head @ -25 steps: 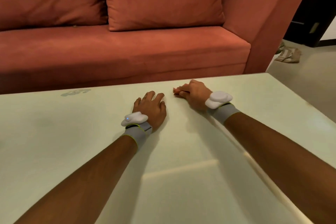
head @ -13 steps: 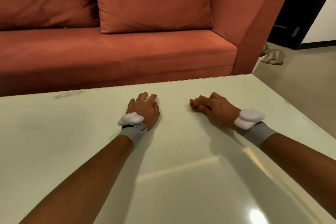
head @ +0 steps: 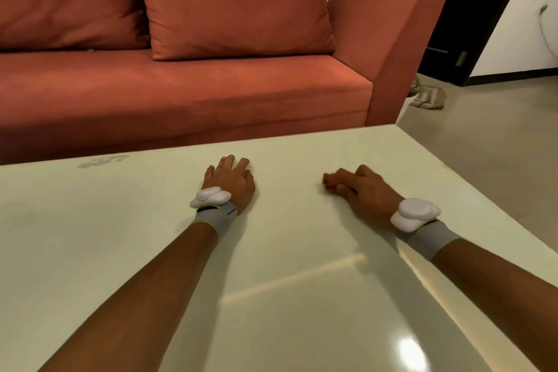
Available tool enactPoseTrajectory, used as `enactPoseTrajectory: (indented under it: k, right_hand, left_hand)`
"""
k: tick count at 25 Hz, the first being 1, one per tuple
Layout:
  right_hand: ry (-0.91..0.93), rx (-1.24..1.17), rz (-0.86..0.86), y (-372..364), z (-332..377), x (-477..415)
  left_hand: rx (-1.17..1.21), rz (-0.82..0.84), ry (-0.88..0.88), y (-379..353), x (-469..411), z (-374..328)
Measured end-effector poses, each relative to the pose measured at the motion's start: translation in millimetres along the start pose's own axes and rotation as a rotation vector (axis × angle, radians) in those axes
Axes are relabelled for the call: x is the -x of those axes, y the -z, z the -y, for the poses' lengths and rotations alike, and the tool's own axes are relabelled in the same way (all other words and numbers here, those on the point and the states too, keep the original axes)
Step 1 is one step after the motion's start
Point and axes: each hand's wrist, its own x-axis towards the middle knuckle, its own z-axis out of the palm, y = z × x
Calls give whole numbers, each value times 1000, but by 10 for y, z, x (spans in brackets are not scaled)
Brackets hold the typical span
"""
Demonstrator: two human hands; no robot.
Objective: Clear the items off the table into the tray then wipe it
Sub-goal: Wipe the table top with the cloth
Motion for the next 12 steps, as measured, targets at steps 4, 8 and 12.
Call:
enactPoseTrajectory:
  k: [4, 8, 12]
  right_hand:
    - [-470, 54, -59, -117, -5, -450]
    - [-97, -143, -10, -406, 893, -232]
    - [56, -235, 13, -23, 515, 332]
  left_hand:
    - [-12, -23, -9, -8, -5, -4]
    - [7, -2, 4, 9, 2, 9]
    - [-5, 46, -4, 24, 5, 8]
